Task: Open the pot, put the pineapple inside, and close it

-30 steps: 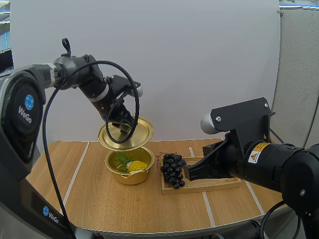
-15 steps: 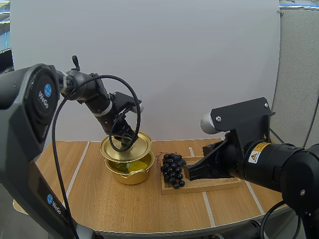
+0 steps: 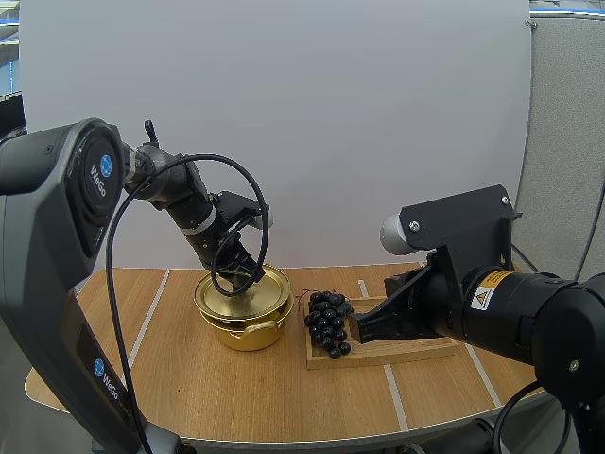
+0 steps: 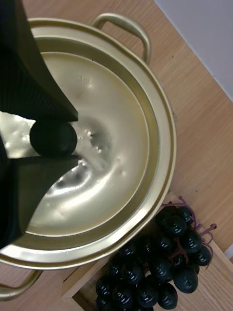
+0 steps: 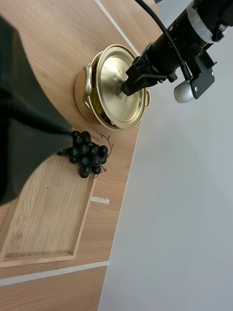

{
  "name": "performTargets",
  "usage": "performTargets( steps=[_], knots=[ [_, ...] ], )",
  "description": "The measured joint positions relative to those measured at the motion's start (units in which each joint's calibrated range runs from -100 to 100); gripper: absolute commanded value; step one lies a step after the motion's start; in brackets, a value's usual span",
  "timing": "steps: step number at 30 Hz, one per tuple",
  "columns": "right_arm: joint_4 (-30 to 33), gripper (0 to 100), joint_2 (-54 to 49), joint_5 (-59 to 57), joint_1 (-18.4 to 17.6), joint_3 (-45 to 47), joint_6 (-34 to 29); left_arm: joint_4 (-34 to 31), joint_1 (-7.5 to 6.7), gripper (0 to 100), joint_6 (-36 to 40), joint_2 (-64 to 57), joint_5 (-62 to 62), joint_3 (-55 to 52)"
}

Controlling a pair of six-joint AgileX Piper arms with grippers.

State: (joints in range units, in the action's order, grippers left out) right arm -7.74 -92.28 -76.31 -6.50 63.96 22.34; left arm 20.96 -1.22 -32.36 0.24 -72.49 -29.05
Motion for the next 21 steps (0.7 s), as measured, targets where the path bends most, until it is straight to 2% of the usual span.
performTargets(
  steps=[17, 19, 21],
  knots=[
    [0.00, 0, 0.00, 0.00, 0.00, 0.00, 0.00, 1.23, 0.00, 0, -0.74, 3.10, 0.18, 0.00],
    [0.00, 0, 0.00, 0.00, 0.00, 0.00, 0.00, 1.23, 0.00, 6, -0.74, 3.10, -0.01, 0.00],
    [0.00, 0, 0.00, 0.00, 0.00, 0.00, 0.00, 1.23, 0.00, 20, -0.74, 3.10, -0.51, 0.00]
  ],
)
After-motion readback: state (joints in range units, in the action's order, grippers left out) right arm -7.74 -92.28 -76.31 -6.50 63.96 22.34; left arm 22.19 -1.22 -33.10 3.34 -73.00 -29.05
